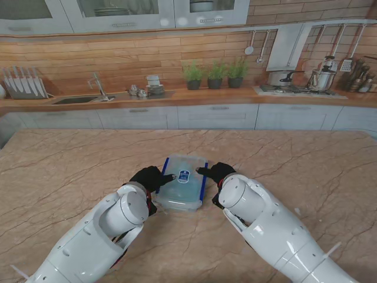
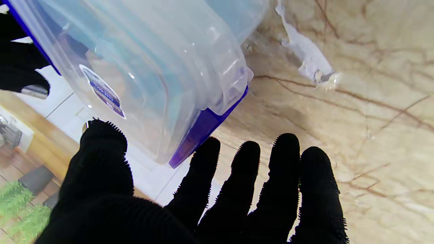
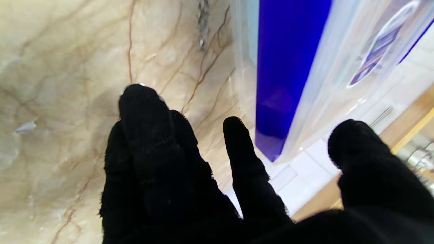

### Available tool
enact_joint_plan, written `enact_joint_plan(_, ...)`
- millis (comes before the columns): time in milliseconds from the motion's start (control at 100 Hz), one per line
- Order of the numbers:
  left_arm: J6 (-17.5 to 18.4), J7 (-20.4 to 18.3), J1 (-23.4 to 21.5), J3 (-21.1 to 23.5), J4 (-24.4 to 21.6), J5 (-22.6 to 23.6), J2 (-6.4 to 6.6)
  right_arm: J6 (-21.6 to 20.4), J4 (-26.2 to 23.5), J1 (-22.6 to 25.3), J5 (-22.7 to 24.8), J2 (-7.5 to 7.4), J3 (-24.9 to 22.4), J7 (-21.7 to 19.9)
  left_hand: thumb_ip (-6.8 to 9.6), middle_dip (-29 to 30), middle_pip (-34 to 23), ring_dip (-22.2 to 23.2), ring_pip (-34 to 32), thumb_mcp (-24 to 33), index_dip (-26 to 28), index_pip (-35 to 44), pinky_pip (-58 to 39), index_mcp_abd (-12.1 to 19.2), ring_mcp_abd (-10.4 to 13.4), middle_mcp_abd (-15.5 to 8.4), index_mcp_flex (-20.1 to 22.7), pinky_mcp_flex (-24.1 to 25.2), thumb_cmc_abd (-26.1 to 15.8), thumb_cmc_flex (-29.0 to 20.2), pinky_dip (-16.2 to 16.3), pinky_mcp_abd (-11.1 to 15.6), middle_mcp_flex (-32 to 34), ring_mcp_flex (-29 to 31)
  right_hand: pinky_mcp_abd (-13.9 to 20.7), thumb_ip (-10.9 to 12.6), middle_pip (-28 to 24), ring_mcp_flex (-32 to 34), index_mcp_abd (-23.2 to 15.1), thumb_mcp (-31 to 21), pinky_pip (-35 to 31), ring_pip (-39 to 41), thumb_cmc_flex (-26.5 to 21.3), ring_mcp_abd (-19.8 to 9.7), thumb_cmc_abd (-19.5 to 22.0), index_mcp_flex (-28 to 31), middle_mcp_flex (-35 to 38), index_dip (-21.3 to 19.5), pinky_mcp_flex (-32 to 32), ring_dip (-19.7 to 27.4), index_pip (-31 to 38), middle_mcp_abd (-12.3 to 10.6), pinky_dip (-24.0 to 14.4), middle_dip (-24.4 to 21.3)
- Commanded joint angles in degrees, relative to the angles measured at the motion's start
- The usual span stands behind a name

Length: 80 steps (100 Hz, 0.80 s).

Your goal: Fold the bubble film and place it into the plastic crate

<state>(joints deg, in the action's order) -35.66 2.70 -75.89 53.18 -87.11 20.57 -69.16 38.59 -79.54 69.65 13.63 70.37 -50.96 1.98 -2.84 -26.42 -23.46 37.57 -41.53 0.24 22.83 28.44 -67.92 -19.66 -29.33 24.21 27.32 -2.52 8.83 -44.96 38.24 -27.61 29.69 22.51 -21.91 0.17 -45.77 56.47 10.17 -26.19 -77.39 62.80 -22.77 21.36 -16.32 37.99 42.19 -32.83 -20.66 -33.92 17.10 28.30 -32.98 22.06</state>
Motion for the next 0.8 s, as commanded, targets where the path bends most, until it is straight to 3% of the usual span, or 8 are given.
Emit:
enact_joint_plan(0, -0.06, 0.34, -0.99, 0.12, -0.41, -0.17, 0.38, -0.18, 0.65, 0.42, -0.45, 0.38, -0.04, -0.13, 2.13, 0.76, 1.36, -0.85, 1.04, -0.96, -0.59, -2.28, 0.61, 1.89, -0.64, 0.00, -0.89, 0.95, -2.31, 1.94, -1.05, 0.70, -1.70, -1.41, -1.21, -1.31, 1.42, -2.42, -1.90, 0.59, -0.77, -2.05, 3.26, 2.58, 2.30, -1.53, -1.55, -0.63, 0.74, 0.43, -0.65, -0.81, -1.89, -0.62)
enact_joint_plan(230, -0.42, 0.40, -2.80, 2.74, -0.89, -0.62, 0.59, -1.74, 0.82, 1.82, 0.11, 0.69, -2.15, 2.50, 2.14, 2.54, 3.58, -2.20, 4.08, -1.15, -2.68, -6.86, 3.11, 1.20, -0.37, 0.20, -2.64, 2.35, -3.19, 2.78, -3.04, 1.12, -4.40, -3.54, -1.51, -1.47, 4.37, -7.16, -3.28, -0.52, 3.08, -7.98, 5.20, 2.91, 2.07, -4.68, -6.79, -1.06, 3.16, 0.65, 0.76, -2.37, -2.79, -1.37)
enact_joint_plan(400, 3.27, 6.58, -6.57, 6.37, -2.17, -0.66, -0.46, -4.54, -1.92, 4.89, 3.00, 0.14, -5.35, 4.90, 2.14, 2.81, 3.52, -2.75, 5.12, -1.57, -2.76, -7.10, 3.56, 1.60, -0.39, -0.12, -3.34, 2.56, -2.75, 4.71, -3.55, 1.04, -4.96, -4.05, -0.90, -1.62, 5.46, -11.35, -3.88, -1.14, 7.53, -12.76, 5.28, 3.54, 1.24, -5.66, -9.10, -0.58, 6.45, 1.44, 2.98, -2.73, -2.29, -1.73)
enact_joint_plan(510, 7.87, 10.03, -10.07, 9.33, -5.16, -1.14, -0.81, -6.05, -5.82, 7.89, 5.62, -1.05, -7.97, 4.33, 2.25, 3.00, 3.55, -3.07, 5.69, -1.47, -2.86, -7.22, 3.61, 2.06, -0.25, -0.38, -3.55, 2.63, -1.86, 5.38, -3.71, 0.84, -4.87, -4.40, 0.00, -1.66, 6.61, -16.06, -4.40, -1.58, 12.06, -18.69, 5.19, 3.37, 0.07, -6.50, -10.53, 0.23, 9.72, 3.25, 4.04, -3.71, -1.24, -2.18)
enact_joint_plan(620, 12.99, 11.32, -13.20, 11.96, -8.08, -1.16, -0.52, -10.12, -9.26, 11.36, 7.36, -1.71, -10.64, 5.21, 2.44, 3.55, 4.34, -4.50, 8.27, -1.09, -2.94, -7.52, 5.53, 3.38, 0.51, -1.17, -4.43, 3.14, -0.88, 6.13, -4.97, 1.36, -5.60, -5.32, 0.78, -1.81, 8.40, -21.73, -5.14, -2.79, 16.23, -25.74, 5.26, 2.36, -1.99, -7.61, -12.76, 0.91, 11.99, 5.35, 5.00, -5.11, -1.06, -2.87)
enact_joint_plan(790, 23.91, 13.51, -17.91, 14.56, -11.04, -2.11, -0.21, -16.22, -14.64, 17.01, 8.84, -2.51, -14.14, 6.18, 2.46, 4.15, 5.68, -6.46, 12.01, -0.81, -2.44, -7.40, 9.46, 4.17, 1.05, -1.05, -2.93, 4.05, -0.89, 4.20, -7.61, 1.53, -5.37, -6.63, 1.41, -2.03, 9.34, -24.41, -5.52, -3.34, 19.42, -29.20, 4.55, 0.57, -3.33, -7.61, -13.30, 1.12, 13.53, 6.18, 5.79, -5.73, -1.04, -3.27)
